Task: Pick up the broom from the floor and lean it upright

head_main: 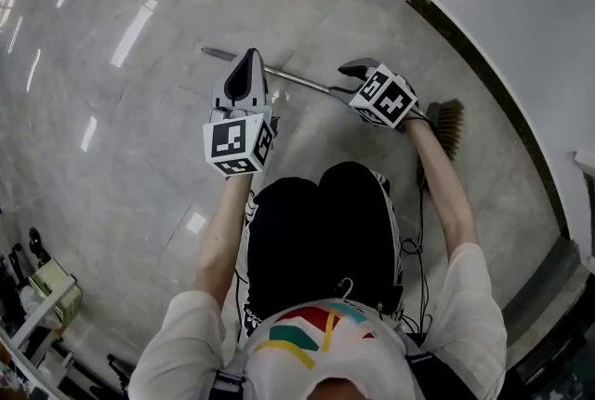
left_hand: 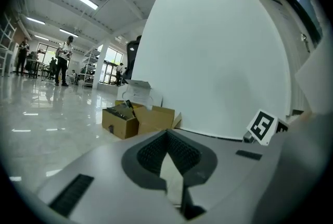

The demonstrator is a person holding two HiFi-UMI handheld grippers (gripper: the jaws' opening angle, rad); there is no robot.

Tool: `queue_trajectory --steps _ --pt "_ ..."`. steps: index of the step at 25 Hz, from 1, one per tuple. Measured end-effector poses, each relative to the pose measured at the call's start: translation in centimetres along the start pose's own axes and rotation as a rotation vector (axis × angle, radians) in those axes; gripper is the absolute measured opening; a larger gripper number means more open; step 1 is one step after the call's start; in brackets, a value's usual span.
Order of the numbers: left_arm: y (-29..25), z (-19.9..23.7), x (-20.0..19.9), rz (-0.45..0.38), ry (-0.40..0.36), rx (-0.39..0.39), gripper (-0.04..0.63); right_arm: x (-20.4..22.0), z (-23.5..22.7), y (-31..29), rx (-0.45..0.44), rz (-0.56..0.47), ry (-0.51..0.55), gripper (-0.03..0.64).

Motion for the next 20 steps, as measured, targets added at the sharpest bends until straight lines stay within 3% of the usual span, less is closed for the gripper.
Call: queue_trajectory --steps 5,11,14,17,20 --pt "0.9 1.8 3.0 0.025 0.014 -0.041 0.044 2.7 1.0 -5.1 -0.092 0.107 0.035 0.189" --pt "1.1 2.9 5.8 0.065 -0.002 -0.053 0.044 5.7 1.3 -8.6 -0.132 0.186 0.011 0.189" --pt "0.8 3.3 7.0 0.089 0.002 -0.055 0.044 6.3 1.4 -9.7 -0.117 0.202 0.000 0.187" --pt "0.5 3.2 7.6 0.099 -0.008 -0.050 0.044 6.7 1.1 -9.9 -0.085 0.203 -0.023 0.097" --pt "0.2 2.7 7.5 0.100 -0.011 -0.044 0.044 6.4 1.2 -9.7 -0.077 0.201 -0.002 0.092"
Point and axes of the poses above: the fingertips, and each gripper's own axes: y backward along the fingers, z to its left, x out of its underside, the point moved 8 cm from there along y, backward along the fingers, and after that the axes turned 14 degrees about y, right-handed, at the moved point
